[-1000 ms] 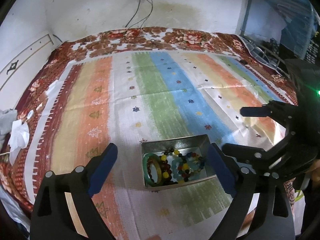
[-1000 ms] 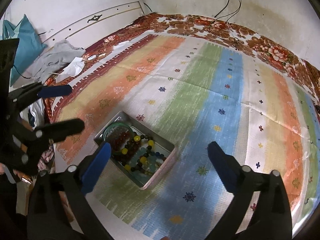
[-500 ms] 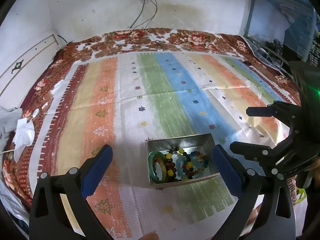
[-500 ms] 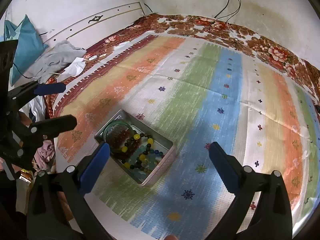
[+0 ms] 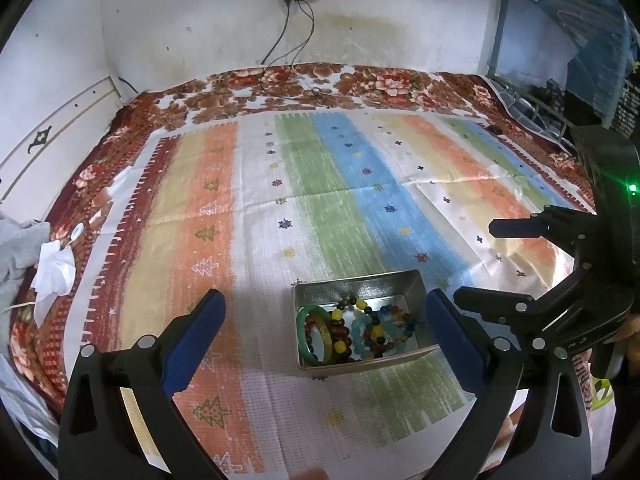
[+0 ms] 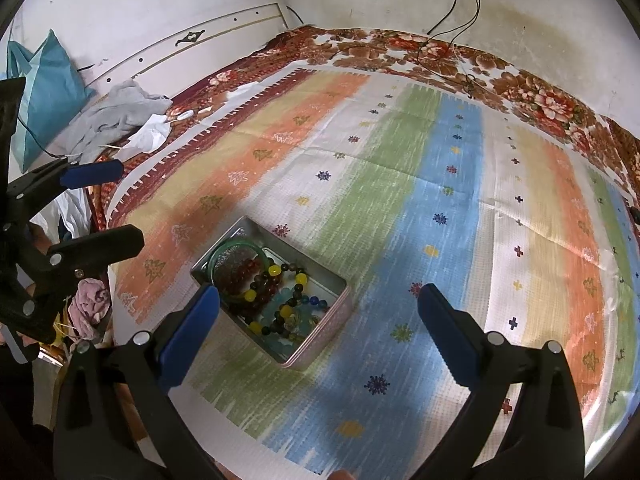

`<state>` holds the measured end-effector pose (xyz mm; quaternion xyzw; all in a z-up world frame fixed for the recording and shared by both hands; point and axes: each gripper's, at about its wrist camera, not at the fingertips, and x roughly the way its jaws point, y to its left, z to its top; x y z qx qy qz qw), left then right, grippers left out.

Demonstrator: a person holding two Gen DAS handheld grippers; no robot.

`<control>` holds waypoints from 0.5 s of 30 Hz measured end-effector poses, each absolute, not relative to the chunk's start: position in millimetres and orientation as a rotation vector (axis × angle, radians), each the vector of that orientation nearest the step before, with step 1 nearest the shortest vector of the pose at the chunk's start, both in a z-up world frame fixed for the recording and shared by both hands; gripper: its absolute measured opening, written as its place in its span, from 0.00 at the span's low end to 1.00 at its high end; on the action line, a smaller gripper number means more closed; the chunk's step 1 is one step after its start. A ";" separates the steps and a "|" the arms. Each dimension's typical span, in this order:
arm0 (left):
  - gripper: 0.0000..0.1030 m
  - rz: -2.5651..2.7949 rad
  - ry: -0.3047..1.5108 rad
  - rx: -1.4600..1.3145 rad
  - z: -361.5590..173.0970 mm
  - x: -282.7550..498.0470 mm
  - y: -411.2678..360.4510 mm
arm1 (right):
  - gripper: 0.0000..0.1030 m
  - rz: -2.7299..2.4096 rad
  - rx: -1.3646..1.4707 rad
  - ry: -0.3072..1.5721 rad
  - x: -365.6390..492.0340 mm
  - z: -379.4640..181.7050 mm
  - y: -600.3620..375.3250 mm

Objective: Organize jewelry

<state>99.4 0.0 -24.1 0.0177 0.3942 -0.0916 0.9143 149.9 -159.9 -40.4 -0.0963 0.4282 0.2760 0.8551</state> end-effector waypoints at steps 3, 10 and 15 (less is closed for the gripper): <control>0.95 -0.182 0.801 0.038 -22.5 97.9 -0.1 | 0.95 0.577 -0.198 0.900 149.0 -40.9 -161.9; 0.95 -0.190 0.803 0.056 -23.7 97.0 -3.7 | 0.95 0.581 -0.186 0.896 146.9 -40.5 -163.1; 0.95 -0.200 0.812 0.048 -23.8 96.8 -4.8 | 0.95 0.586 -0.187 0.890 144.3 -37.6 -160.9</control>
